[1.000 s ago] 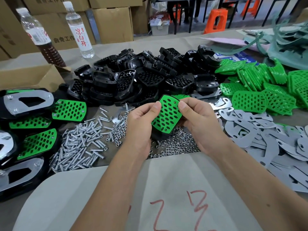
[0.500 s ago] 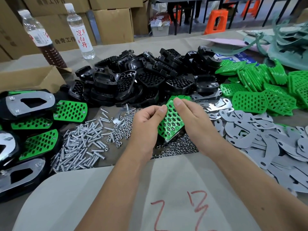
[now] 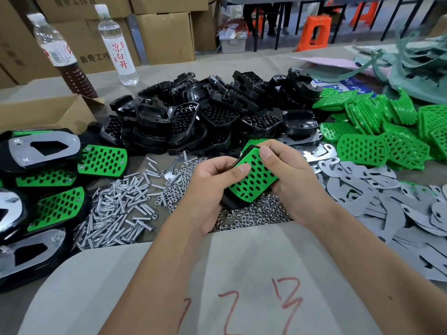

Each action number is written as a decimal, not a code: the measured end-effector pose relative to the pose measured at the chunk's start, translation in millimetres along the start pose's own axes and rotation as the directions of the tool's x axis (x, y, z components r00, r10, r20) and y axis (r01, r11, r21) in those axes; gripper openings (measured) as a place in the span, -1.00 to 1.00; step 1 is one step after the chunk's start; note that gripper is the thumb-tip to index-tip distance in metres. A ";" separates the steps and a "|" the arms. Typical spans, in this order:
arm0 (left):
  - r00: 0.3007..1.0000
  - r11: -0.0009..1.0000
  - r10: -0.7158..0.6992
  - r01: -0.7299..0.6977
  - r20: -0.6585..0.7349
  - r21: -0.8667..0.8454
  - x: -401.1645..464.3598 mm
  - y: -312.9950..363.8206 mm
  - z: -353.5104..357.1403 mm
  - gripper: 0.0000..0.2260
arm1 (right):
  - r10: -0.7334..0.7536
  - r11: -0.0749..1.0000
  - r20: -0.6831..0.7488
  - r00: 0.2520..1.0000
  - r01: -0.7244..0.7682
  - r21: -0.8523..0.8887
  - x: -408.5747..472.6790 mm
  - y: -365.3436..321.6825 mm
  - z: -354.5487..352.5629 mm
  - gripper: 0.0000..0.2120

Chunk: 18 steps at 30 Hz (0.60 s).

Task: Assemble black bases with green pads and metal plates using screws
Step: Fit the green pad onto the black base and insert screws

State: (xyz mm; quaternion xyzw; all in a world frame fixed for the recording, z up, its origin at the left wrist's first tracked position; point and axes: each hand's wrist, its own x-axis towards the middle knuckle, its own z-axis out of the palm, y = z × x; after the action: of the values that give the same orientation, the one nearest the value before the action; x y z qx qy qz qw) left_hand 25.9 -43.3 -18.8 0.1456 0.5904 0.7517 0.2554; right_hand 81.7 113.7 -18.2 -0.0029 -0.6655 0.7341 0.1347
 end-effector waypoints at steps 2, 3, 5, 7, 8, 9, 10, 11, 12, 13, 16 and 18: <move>0.998 0.999 0.046 -0.045 -0.032 0.022 0.4 -2.4 2.8 -0.82 | 0.004 0.999 -0.008 1.000 -0.004 0.036 -0.4 -0.1 -0.3 -0.71; 0.997 0.997 0.067 -0.066 -0.045 0.029 0.6 -3.5 4.3 -0.82 | 0.005 0.999 -0.008 1.000 -0.004 0.049 -1.0 -0.3 -0.2 -0.74; 0.994 0.995 0.094 -0.092 -0.055 0.027 0.4 -4.3 6.3 -0.83 | 0.001 0.999 -0.003 1.000 -0.001 0.043 -2.2 -0.4 0.1 -0.76; 0.994 0.995 0.095 -0.096 -0.051 0.000 0.2 -3.9 5.9 -0.83 | -0.011 1.000 0.019 1.000 0.011 -0.006 -2.9 0.0 1.4 -0.79; 0.994 0.995 0.095 -0.096 -0.046 -0.014 0.4 -3.7 5.0 -0.83 | -0.011 1.000 0.032 0.999 0.011 -0.022 -3.2 0.0 2.5 -0.80; 0.995 0.995 0.095 -0.096 -0.038 -0.027 0.4 -3.0 4.3 -0.84 | -0.006 1.000 0.039 0.999 0.007 -0.024 -3.2 0.0 3.4 -0.81; 0.995 0.995 0.095 -0.096 -0.030 -0.037 0.2 -2.1 3.7 -0.84 | 0.000 1.000 0.039 0.999 0.001 -0.014 -3.0 -0.1 3.7 -0.81; 0.996 0.995 0.092 -0.092 -0.019 -0.045 0.2 -1.2 3.3 -0.84 | 0.008 1.000 0.034 0.999 -0.008 0.007 -2.7 -0.5 3.5 -0.81; 0.996 0.995 0.084 -0.084 -0.009 -0.051 0.0 -0.4 2.6 -0.85 | 0.020 0.999 0.029 0.999 -0.021 0.036 -2.7 -1.3 2.8 -0.81; 0.997 0.996 0.074 -0.074 -0.002 -0.056 -0.3 0.1 2.1 -0.87 | 0.035 0.997 0.026 0.999 -0.037 0.070 -2.8 -2.1 1.9 -0.80; 0.998 0.997 0.057 -0.058 -0.021 -0.060 -0.2 0.3 1.8 -0.89 | 0.045 0.993 0.012 0.999 -0.046 0.110 -2.7 -2.9 0.9 -0.79; 0.996 0.995 0.067 -0.071 -0.064 -0.074 1.0 -0.8 2.2 -0.86 | 0.013 0.996 -0.016 1.000 -0.012 0.083 -2.2 -1.5 1.9 -0.79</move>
State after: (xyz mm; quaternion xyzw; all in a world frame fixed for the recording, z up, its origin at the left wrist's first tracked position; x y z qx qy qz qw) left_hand 26.4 -40.8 -19.1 0.1328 0.5636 0.7861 0.2164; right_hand 83.7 111.5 -16.9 -0.0074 -0.6332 0.7620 0.1355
